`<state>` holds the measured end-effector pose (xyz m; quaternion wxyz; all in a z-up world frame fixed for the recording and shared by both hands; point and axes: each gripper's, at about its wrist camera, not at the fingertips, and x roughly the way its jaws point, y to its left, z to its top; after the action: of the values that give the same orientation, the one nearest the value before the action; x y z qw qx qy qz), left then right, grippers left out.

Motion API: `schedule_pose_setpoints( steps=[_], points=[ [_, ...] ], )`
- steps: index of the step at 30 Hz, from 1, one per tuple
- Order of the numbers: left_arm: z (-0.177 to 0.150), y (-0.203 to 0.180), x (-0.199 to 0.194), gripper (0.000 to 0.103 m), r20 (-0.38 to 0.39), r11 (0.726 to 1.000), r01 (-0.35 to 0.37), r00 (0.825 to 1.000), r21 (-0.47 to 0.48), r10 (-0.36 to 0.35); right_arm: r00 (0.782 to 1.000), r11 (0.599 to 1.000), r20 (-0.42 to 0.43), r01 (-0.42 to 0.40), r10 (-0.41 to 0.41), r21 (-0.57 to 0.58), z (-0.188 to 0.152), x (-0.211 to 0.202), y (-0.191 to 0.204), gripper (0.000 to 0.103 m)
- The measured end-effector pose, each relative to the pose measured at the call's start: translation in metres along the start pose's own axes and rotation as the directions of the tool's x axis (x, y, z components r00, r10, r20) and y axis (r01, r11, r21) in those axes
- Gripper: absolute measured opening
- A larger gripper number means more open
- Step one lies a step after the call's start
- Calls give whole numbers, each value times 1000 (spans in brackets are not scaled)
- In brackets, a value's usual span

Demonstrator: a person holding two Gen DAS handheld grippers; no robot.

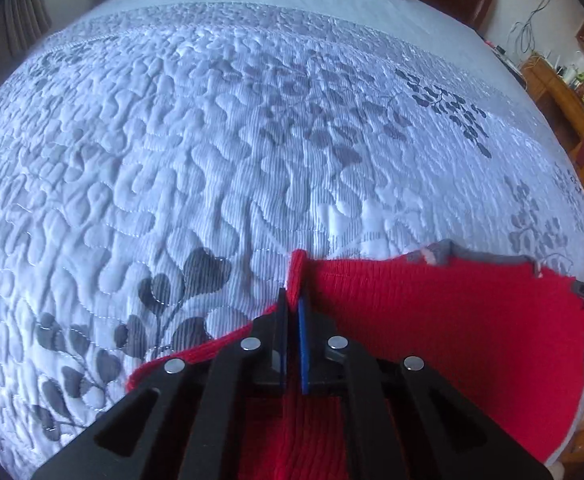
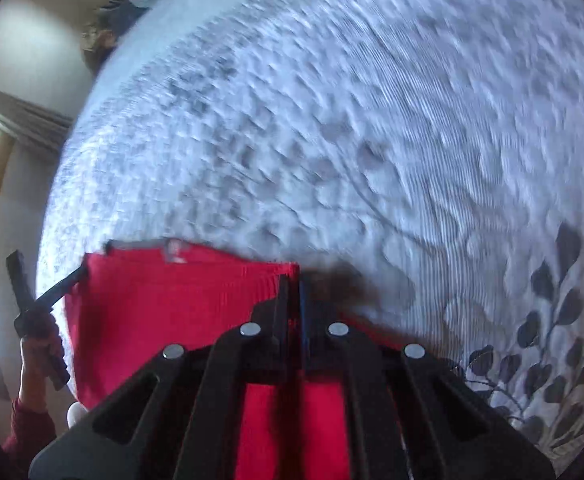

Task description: Fold small clothes

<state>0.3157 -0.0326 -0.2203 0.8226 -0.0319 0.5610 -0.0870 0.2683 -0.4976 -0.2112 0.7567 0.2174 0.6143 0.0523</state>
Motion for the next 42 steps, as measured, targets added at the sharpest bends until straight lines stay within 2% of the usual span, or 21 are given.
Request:
schedule_pose_setpoints(
  steps=[2, 3, 4, 5, 6, 7, 8, 9, 12, 14, 16, 17, 20, 25, 30, 32, 35, 36, 42],
  points=[
    [-1, -4, -5, 8, 12, 1000, -11, 1000, 24, 11, 1000, 1000, 21, -4, 4, 5, -4, -1, -1, 5],
    [-2, -7, -9, 17, 6, 1000, -7, 1000, 27, 7, 1000, 1000, 28, -5, 5, 6, -5, -5, 1, 5],
    [-2, -9, -13, 27, -4, 1000, 5, 1000, 29, -4, 1000, 1000, 32, 1, -1, -1, -7, -9, 5, 11],
    [-4, -12, -20, 53, -7, 1000, -4, 1000, 30, 4, 999, 1000, 38, 21, -20, -15, -10, -15, 9, 11],
    [-7, -16, -29, 66, 12, 999, -23, 1000, 37, 22, 998, 999, 46, 42, -40, -35, -13, -21, 14, 16],
    [-11, -20, -37, 66, 31, 999, -24, 999, 48, 22, 997, 997, 63, 52, -48, -63, -18, -30, 22, 25],
    [-17, -26, -48, 67, 46, 998, -5, 999, 66, 2, 996, 996, 74, 49, -44, -76, -23, -36, 26, 27],
    [-22, -30, -58, 70, 46, 997, 12, 999, 75, -16, 996, 996, 80, 40, -33, -82, -30, -43, 31, 27],
    [-49, -41, -83, 72, 52, 995, 71, 996, 72, -74, 995, 994, 99, 7, 4, -107, -56, -63, 48, 27],
    [-70, -49, -99, 73, 55, 993, 83, 995, 83, -87, 995, 993, 103, -4, 16, -121, -82, -72, 58, 29],
    [-88, -54, -113, 74, 72, 993, 76, 994, 93, -83, 994, 992, 102, -31, 43, -120, -106, -77, 61, 36],
    [-98, -56, -122, 74, 84, 993, 72, 993, 97, -80, 995, 993, 94, -34, 45, -117, -120, -77, 60, 36],
    [-122, -59, -144, 77, 120, 994, 50, 991, 99, -62, 997, 994, 74, 5, 3, -107, -149, -74, 54, 45],
    [-146, -57, -159, 78, 134, 996, -2, 991, 93, -10, 1000, 996, 27, 13, -11, -93, -192, -63, 43, 45],
    [-159, -58, -167, 78, 143, 996, -13, 990, 89, 0, 1000, 994, 10, 29, -28, -108, -203, -52, 44, 45],
    [-161, -59, -170, 78, 146, 996, -16, 989, 91, 3, 999, 991, 5, 45, -45, -129, -203, -49, 49, 40],
    [-163, -59, -172, 78, 152, 995, -27, 988, 95, 12, 999, 990, -2, 40, -40, -138, -201, -48, 50, 20],
    [-163, -59, -173, 78, 154, 995, -32, 988, 97, 17, 999, 990, -4, 35, -36, -135, -200, -48, 49, 9],
    [-164, -64, -179, 80, 176, 993, -48, 984, 109, 29, 1000, 993, -6, 14, -15, -121, -204, -61, 40, 7]
  ],
)
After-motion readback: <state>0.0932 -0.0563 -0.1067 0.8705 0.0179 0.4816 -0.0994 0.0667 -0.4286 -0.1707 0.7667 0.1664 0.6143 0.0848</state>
